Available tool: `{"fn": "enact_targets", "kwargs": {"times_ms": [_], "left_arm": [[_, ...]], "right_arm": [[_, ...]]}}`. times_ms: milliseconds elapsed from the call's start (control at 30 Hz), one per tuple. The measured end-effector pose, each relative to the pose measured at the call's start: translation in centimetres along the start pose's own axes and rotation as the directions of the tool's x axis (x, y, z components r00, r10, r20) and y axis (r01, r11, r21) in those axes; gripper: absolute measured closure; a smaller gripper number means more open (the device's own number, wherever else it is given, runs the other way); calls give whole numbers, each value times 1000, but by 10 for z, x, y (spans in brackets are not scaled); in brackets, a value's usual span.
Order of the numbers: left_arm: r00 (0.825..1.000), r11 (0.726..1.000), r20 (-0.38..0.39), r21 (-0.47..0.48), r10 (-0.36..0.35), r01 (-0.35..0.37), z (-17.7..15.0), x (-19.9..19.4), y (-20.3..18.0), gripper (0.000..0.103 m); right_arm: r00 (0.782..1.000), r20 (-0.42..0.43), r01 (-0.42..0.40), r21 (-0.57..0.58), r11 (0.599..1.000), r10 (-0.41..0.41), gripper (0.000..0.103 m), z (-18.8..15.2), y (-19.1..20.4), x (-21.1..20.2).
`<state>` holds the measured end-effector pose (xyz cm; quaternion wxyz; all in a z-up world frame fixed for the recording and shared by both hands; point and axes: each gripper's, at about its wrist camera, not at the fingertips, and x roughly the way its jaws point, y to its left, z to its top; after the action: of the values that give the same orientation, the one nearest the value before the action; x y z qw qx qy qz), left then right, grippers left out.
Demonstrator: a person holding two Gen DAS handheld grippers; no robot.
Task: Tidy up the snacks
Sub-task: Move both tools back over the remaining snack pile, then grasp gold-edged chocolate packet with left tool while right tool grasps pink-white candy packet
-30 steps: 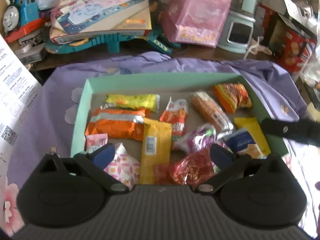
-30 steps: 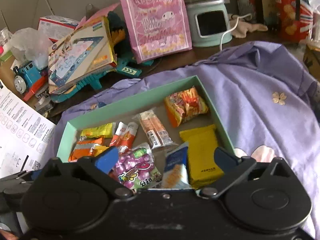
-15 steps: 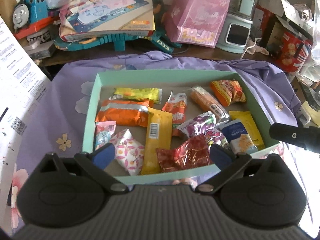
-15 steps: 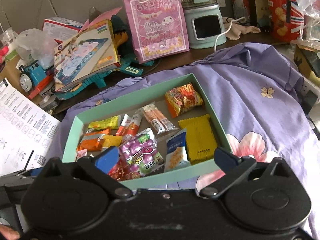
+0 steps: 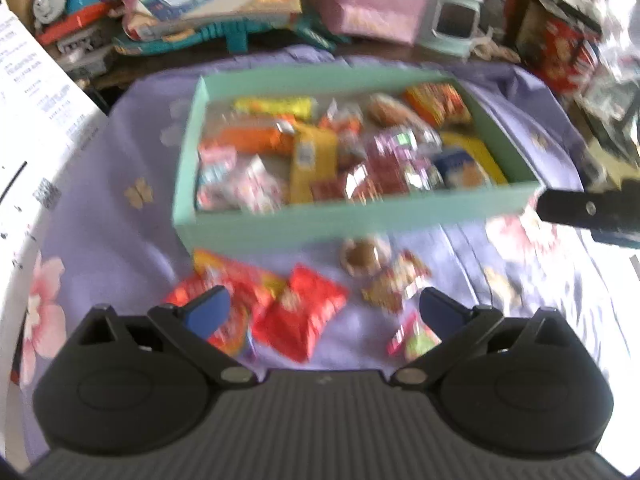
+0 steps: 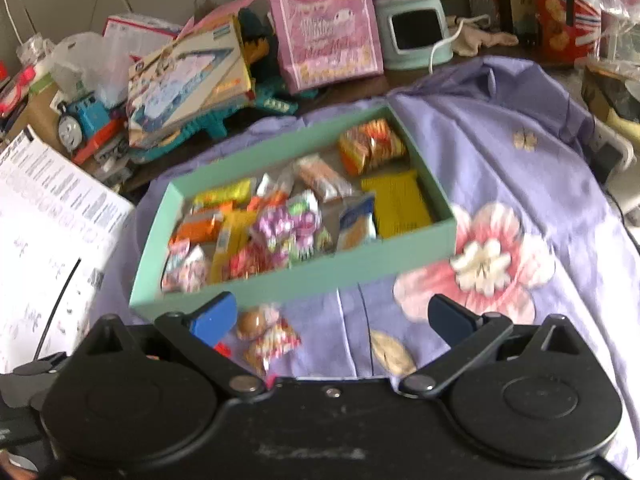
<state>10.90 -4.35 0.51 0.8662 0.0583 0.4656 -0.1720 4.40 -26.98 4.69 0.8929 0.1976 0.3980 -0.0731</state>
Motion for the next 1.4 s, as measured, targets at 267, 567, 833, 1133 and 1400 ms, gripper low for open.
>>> {"fn": "enact_targets", "kwargs": {"times_ms": [267, 567, 833, 1133, 1400], "left_arm": [[995, 995, -88, 84, -44, 52, -49, 11, -25, 0], [986, 973, -126, 185, -113, 135, -77, 18, -52, 4], [986, 970, -124, 204, -109, 133, -81, 24, -51, 56], [992, 994, -86, 48, -93, 98, -75, 22, 1, 66], [994, 995, -76, -68, -73, 68, -72, 23, 42, 66]], "right_arm": [[999, -48, -16, 51, 999, 18, 0, -44, -22, 0], [994, -101, -26, 58, 998, 32, 0, -75, -27, 4], [991, -124, -47, 35, 998, 51, 0, -78, -19, 11], [991, -121, -74, -89, 993, 63, 0, -80, 9, 22], [989, -130, -96, -252, 963, 64, 17, -81, 47, 45]]}}
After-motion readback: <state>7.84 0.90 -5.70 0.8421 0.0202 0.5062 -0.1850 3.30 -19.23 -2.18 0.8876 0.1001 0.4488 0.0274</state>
